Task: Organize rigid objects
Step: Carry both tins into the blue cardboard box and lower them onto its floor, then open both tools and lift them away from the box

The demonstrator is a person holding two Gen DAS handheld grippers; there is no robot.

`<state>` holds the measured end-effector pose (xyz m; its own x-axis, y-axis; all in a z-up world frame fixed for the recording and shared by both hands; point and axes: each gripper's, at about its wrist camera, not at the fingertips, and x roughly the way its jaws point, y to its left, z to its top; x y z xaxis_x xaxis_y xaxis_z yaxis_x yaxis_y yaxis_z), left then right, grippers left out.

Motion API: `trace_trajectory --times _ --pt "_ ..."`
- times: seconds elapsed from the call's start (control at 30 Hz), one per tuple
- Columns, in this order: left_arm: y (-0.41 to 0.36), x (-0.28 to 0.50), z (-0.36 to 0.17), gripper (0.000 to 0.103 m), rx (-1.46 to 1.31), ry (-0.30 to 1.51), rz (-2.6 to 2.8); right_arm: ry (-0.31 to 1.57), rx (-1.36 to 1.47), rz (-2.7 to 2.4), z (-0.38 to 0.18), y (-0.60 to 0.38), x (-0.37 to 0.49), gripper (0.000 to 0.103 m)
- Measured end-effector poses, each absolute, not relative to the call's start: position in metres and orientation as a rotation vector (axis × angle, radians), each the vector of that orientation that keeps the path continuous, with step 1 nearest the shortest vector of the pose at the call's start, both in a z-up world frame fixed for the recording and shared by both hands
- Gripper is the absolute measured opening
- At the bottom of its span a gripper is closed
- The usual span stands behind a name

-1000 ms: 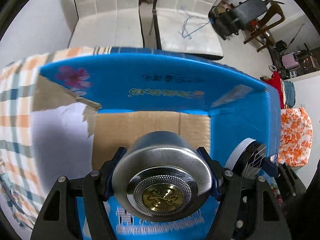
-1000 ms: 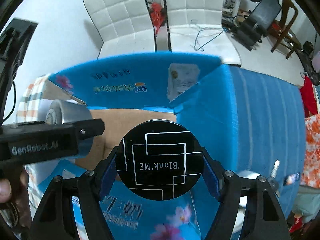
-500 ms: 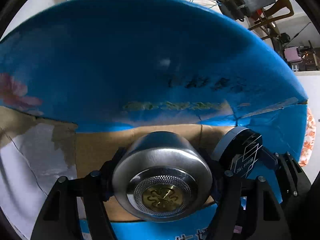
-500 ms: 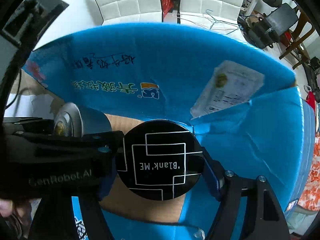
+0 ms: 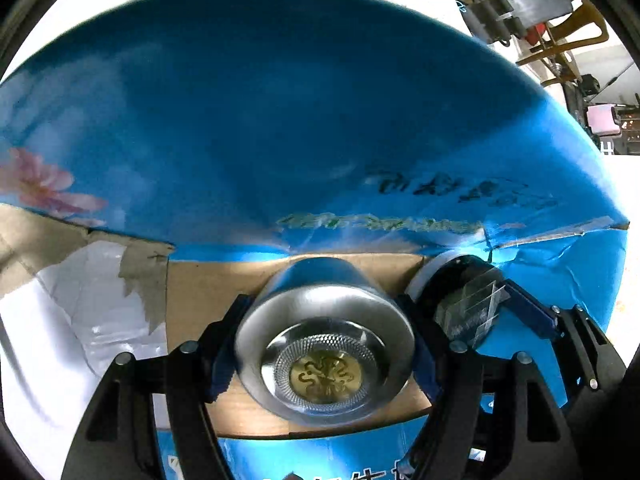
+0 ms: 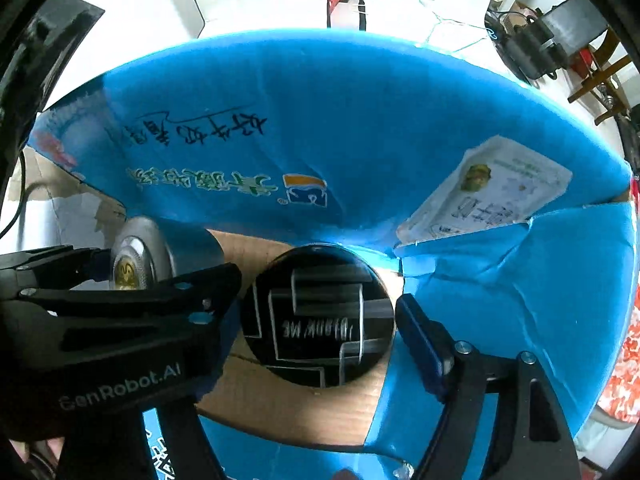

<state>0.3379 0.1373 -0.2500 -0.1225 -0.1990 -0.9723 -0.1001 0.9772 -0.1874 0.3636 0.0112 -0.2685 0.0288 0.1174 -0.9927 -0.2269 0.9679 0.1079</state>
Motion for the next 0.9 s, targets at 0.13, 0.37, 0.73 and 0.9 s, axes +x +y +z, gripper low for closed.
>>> trace_trajectory --times 0.13,0.37,0.73,0.9 --pt "0.138 0.336 -0.236 0.089 -0.200 1.663 -0.072 1.502 -0.089 0.248 -0.263 0.006 0.369 0.084" --pt "0.150 0.314 -0.210 0.103 -0.154 1.577 -0.038 1.499 -0.040 0.234 -0.251 0.003 0.352 0.097" --pt "0.151 0.275 -0.180 0.103 -0.023 1.400 0.033 1.457 -0.037 0.118 -0.211 -0.004 0.273 0.097" --pt "0.146 0.255 -0.162 0.103 -0.020 1.352 0.045 1.395 -0.028 0.103 -0.175 -0.008 0.248 0.097"
